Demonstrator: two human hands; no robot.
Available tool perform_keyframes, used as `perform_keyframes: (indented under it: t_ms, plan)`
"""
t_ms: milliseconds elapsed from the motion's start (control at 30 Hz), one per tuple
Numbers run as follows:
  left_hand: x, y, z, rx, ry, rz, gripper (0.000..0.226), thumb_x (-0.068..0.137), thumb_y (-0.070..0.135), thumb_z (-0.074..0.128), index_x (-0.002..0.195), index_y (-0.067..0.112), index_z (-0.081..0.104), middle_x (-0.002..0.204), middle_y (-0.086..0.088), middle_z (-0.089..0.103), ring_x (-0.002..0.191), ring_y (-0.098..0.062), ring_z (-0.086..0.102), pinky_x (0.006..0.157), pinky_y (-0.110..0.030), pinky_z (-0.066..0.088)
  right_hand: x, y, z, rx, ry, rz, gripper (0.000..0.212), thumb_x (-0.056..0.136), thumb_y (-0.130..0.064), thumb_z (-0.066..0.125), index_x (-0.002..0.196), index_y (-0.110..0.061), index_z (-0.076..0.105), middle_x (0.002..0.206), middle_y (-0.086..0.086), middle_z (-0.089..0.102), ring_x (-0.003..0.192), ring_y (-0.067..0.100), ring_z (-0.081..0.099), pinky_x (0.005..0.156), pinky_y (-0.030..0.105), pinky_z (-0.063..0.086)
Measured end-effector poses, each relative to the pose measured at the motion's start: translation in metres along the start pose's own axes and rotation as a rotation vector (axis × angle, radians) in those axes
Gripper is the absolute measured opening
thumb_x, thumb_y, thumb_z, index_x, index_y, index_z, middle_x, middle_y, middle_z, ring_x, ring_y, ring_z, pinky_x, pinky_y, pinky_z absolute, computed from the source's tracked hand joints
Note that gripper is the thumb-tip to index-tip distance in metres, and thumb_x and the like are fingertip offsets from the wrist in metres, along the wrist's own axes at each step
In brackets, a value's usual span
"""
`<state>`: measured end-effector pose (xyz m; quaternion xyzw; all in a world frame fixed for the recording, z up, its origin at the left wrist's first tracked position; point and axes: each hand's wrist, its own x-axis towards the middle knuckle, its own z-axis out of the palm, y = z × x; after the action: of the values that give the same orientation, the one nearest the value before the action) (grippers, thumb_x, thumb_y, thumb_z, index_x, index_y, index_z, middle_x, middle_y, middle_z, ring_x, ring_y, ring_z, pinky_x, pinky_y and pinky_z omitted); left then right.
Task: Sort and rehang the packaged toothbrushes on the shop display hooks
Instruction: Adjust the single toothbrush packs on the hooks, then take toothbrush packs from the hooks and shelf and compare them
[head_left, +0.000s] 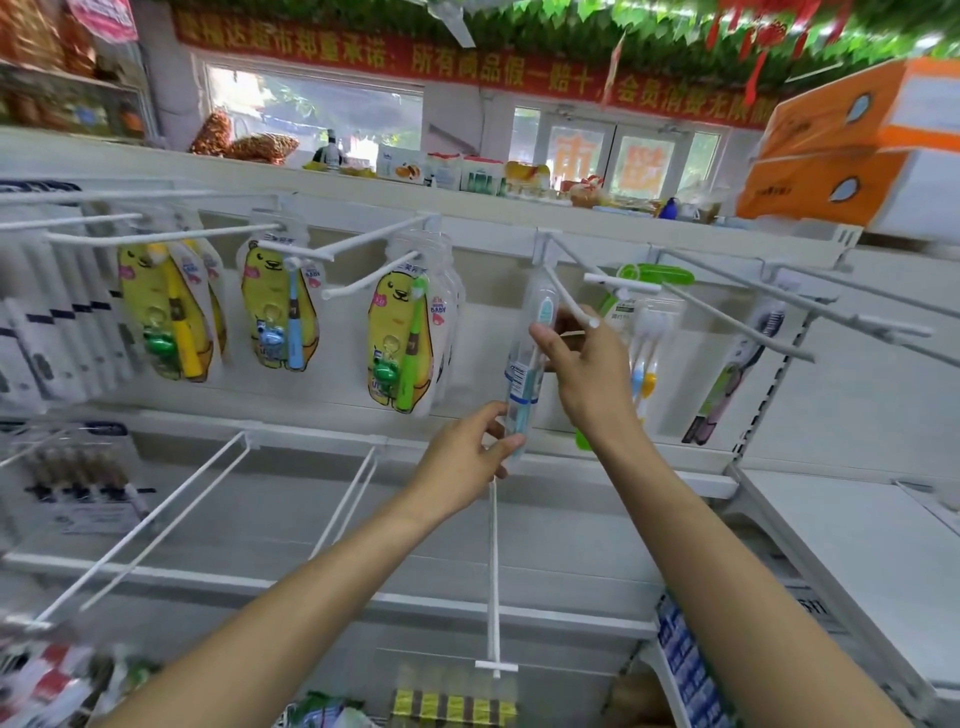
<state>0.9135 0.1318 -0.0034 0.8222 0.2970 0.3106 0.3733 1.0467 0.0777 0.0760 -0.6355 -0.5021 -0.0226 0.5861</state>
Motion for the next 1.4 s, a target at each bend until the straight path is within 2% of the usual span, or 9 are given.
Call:
perform_keyframes:
  t_ms: [133, 300, 467, 633, 833, 967, 1067, 1233, 1400]
  plan:
    - [-0.005, -0.004, -0.003, 0.047, 0.004, -0.012, 0.036, 0.100, 0.038, 0.055, 0.134, 0.028, 0.054, 0.105, 0.011, 0.063, 0.075, -0.009, 0.070, 0.076, -0.033, 0.059, -0.006, -0.002, 0.000, -0.066, -0.007, 0.009, 0.032, 0.089, -0.029, 0.071, 0.118, -0.017, 0.064, 0.104, 0.000, 0.068, 0.090, 0.012, 0.067, 0.078, 0.039, 0.061]
    - [-0.021, -0.020, -0.014, 0.256, -0.120, -0.015, 0.031, 0.097, 0.039, 0.060, 0.124, 0.027, 0.068, 0.115, 0.009, 0.071, 0.093, -0.009, 0.064, 0.089, -0.028, 0.051, -0.034, -0.005, -0.010, -0.034, 0.020, 0.056, 0.033, 0.094, -0.021, 0.069, 0.124, -0.016, 0.056, 0.100, -0.008, 0.063, 0.087, -0.003, 0.060, 0.071, 0.007, 0.048]
    - [-0.049, -0.024, -0.029, 0.301, -0.126, 0.076, 0.029, 0.096, 0.036, 0.061, 0.123, 0.030, 0.068, 0.115, 0.013, 0.070, 0.100, -0.006, 0.064, 0.094, -0.034, 0.054, -0.076, 0.001, -0.029, -0.124, -0.030, 0.061, 0.031, 0.094, -0.019, 0.068, 0.124, -0.014, 0.061, 0.110, 0.002, 0.066, 0.091, 0.002, 0.062, 0.077, 0.010, 0.048]
    - [-0.078, -0.017, -0.038, 0.457, 0.010, 0.295, 0.038, 0.098, 0.037, 0.057, 0.135, 0.030, 0.058, 0.135, 0.012, 0.060, 0.124, -0.014, 0.054, 0.101, -0.036, 0.047, -0.133, -0.003, -0.056, -0.431, -0.111, -0.062, 0.031, 0.096, -0.019, 0.065, 0.126, -0.015, 0.060, 0.120, 0.001, 0.061, 0.107, 0.012, 0.059, 0.094, 0.033, 0.051]
    - [-0.101, -0.002, -0.017, 0.566, 0.025, 0.476, 0.055, 0.095, 0.045, 0.056, 0.145, 0.025, 0.046, 0.146, 0.004, 0.049, 0.135, -0.019, 0.044, 0.110, -0.041, 0.039, -0.192, -0.016, -0.091, -0.683, -0.111, -0.045, 0.036, 0.094, -0.021, 0.066, 0.130, -0.014, 0.058, 0.127, 0.001, 0.059, 0.117, 0.018, 0.055, 0.096, 0.029, 0.045]
    - [-0.119, 0.020, 0.006, 0.579, -0.020, 0.615, 0.060, 0.092, 0.049, 0.056, 0.144, 0.021, 0.046, 0.145, 0.000, 0.050, 0.135, -0.022, 0.044, 0.114, -0.046, 0.037, -0.227, -0.025, -0.122, -0.849, -0.131, -0.003, 0.046, 0.092, -0.022, 0.067, 0.136, -0.013, 0.055, 0.135, 0.005, 0.056, 0.125, 0.023, 0.049, 0.102, 0.030, 0.041]
    - [-0.127, 0.038, 0.024, 0.557, -0.062, 0.695, 0.062, 0.088, 0.051, 0.057, 0.141, 0.021, 0.047, 0.139, 0.000, 0.052, 0.130, -0.021, 0.046, 0.110, -0.041, 0.039, -0.247, -0.031, -0.149, -0.959, -0.152, 0.004, 0.052, 0.093, -0.027, 0.067, 0.140, -0.011, 0.051, 0.140, 0.004, 0.054, 0.129, 0.022, 0.047, 0.107, 0.035, 0.041]
    - [-0.143, 0.077, 0.063, 0.478, -0.162, 0.755, 0.063, 0.085, 0.054, 0.048, 0.139, 0.021, 0.047, 0.139, 0.001, 0.049, 0.129, -0.018, 0.046, 0.109, -0.038, 0.040, -0.282, -0.033, -0.197, -1.045, -0.125, 0.038, 0.055, 0.093, -0.031, 0.066, 0.142, -0.011, 0.048, 0.138, 0.005, 0.052, 0.126, 0.025, 0.049, 0.104, 0.039, 0.044]
    - [-0.155, 0.107, 0.113, 0.468, -0.219, 0.776, 0.065, 0.087, 0.052, 0.059, 0.142, 0.022, 0.043, 0.144, 0.002, 0.046, 0.133, -0.018, 0.044, 0.112, -0.039, 0.037, -0.309, -0.023, -0.249, -1.077, -0.111, 0.104, 0.058, 0.094, -0.034, 0.064, 0.144, -0.011, 0.045, 0.141, 0.007, 0.051, 0.129, 0.027, 0.047, 0.107, 0.041, 0.044]
